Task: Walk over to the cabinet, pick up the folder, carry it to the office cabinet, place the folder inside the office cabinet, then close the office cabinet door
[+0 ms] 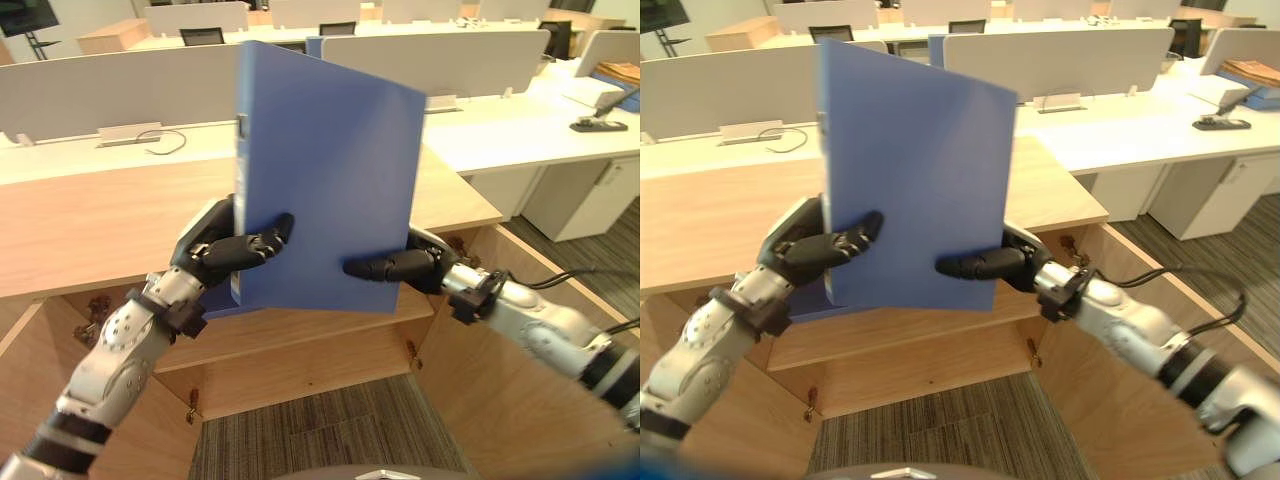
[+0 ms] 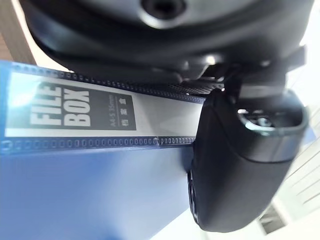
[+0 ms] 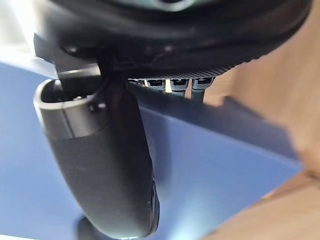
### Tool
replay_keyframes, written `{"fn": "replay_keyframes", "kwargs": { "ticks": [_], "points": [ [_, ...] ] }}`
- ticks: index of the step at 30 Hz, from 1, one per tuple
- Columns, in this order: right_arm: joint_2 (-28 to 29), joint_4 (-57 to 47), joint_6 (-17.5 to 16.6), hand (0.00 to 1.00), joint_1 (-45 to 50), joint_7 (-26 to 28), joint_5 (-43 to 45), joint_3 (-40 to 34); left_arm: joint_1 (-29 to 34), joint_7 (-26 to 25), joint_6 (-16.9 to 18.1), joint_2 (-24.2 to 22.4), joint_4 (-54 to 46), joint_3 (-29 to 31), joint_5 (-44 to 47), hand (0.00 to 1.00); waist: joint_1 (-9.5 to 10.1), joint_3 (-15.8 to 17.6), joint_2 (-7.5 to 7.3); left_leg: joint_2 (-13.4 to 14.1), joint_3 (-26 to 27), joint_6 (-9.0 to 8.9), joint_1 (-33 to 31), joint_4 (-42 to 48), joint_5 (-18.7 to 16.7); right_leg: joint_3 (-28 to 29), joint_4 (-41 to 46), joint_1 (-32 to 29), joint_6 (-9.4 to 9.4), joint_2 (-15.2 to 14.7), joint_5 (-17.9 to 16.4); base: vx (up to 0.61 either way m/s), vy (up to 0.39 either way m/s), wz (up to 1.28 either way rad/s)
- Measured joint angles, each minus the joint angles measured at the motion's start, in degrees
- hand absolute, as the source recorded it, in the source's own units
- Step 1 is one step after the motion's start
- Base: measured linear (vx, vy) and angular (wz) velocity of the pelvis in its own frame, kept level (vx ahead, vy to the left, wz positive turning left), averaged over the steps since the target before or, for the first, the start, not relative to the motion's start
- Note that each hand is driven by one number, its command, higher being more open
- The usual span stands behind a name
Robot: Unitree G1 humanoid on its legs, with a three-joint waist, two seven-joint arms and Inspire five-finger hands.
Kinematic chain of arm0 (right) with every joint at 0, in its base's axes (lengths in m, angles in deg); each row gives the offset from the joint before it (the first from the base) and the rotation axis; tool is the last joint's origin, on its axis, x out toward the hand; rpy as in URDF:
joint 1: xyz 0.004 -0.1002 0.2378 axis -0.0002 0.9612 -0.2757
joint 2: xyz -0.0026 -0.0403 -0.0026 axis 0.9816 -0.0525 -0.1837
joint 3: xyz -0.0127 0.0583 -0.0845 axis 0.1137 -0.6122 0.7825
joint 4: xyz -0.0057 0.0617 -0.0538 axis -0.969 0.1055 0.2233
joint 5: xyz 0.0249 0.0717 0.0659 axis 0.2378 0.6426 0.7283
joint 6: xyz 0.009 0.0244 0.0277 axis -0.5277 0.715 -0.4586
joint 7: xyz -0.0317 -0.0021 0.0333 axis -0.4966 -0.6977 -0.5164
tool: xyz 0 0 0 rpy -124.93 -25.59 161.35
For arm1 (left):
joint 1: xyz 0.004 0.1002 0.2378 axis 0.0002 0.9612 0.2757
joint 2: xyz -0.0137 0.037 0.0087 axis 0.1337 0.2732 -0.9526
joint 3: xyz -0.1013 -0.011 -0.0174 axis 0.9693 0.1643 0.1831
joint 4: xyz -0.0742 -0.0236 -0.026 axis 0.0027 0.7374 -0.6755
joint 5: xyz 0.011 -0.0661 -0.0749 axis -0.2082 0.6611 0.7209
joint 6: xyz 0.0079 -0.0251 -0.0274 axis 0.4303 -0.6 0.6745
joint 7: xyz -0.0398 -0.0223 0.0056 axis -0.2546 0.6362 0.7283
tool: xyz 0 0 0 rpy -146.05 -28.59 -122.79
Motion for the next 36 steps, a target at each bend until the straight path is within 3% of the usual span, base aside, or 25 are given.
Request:
{"fn": "replay_keyframes", "kwargs": {
  "ticks": [1, 2, 5, 10, 12, 17, 24, 33, 36],
  "points": [
    [-1.02, -0.4, 1.51, 0.0, -0.11, 1.37, 0.01, 2.51, -1.38, 1.2, -0.02, 2.09, -0.02, -2.49, -0.03, 0.0, 0.19, -0.19, -0.3, 0.04, -0.01, -0.18, 0.05, -0.25, 0.12, -0.2, 0.0, -0.01, -0.05, 0.02, -0.11, 0.01, -0.006, 0.05],
    [-1.39, -1.34, 5.69, 0.0, 0.32, 3.33, -0.04, 6.89, -2.45, 4.12, 0.01, 5.72, -0.03, -6.23, -0.31, 1.0, 0.15, -0.28, -0.47, 0.06, 0.08, -0.39, 0.51, -0.81, 0.29, -0.29, 0.16, 0.03, -0.15, 0.05, -0.39, 0.0, 0.0, 0.0],
    [-1.4, -2.78, 9.28, 0.0, 5.25, 6.45, -0.39, 7.91, -2.34, 7.22, -0.05, 8.03, -0.03, -9.97, -0.65, 1.0, -0.01, -0.36, 0.01, 0.14, 0.29, -0.49, 1.26, -1.91, 0.69, -0.34, 0.85, -0.05, -0.01, -0.05, -1.04, 0.0, 0.0, 0.0],
    [-1.77, -3.18, 9.22, 0.0, 5.75, 9.09, -2.65, 6.58, -0.71, 8.41, 0.73, 8.28, 0.74, -9.91, 0.53, 1.0, -0.76, -1.18, 0.03, 0.28, 0.26, -0.73, 1.93, -3.0, 1.04, -0.66, 3.44, -0.83, -0.12, 0.17, -2.75, -0.01, -0.007, 0.02],
    [-1.64, -3.16, 9.22, 0.0, 7.52, 9.01, -4.75, 4.11, 0.59, 11.05, 2.51, 7.92, 0.69, -10.06, 0.53, 1.0, -0.58, -1.82, -0.22, 0.26, 0.2, -0.79, 1.96, -3.25, 1.17, -0.76, 4.17, -1.43, -0.1, 0.2, -3.11, 0.0, 0.0, 0.0],
    [0.26, -3.17, 9.23, 0.0, 14.04, 8.85, -11.43, -6.29, 5.1, 11.82, 3.8, 6.25, 0.71, -9.78, 1.46, 1.0, -0.32, -1.93, -0.26, 0.19, 0.08, -0.81, 1.85, -3.38, 1.22, -0.78, 4.61, -1.79, 0.0, 0.16, -3.35, 0.0, 0.0, 0.0],
    [7.61, -3.11, 9.2, 0.0, 23.13, 3.43, -18.73, -22.38, 14.99, 14.23, 4.48, 0.53, 0.6, -9.13, 0.99, 1.0, -0.74, -2.06, -0.06, 0.21, -0.1, -0.81, 1.96, -3.52, 1.22, -0.76, 4.8, -1.82, -0.02, 0.2, -3.45, 0.0, 0.0, 0.0],
    [13.87, -9.67, 8.94, 0.0, 30.07, 2.2, -30.19, -34.86, 21.26, 11.98, 4.7, -4.2, 11.4, -8.89, -16.18, 1.0, -1.28, -2.3, -0.06, 0.63, -0.09, -0.86, 1.9, -3.37, 1.2, -0.74, 5.33, -2.11, -0.3, 0.64, -3.68, 0.0, 0.0, 0.0],
    [17.82, -13.51, 7.6, 0.0, 31.03, 2.89, -29.86, -37.41, 22.25, 11.99, 1.81, -6.84, 16.61, -9.34, -24.55, 1.0, -2.14, -2.3, -0.07, 0.94, -0.07, -1.02, 1.77, -3.22, 1.12, -0.73, 5.55, -2.33, -0.49, 0.96, -3.81, 0.0, 0.0, 0.0]
  ]
}}
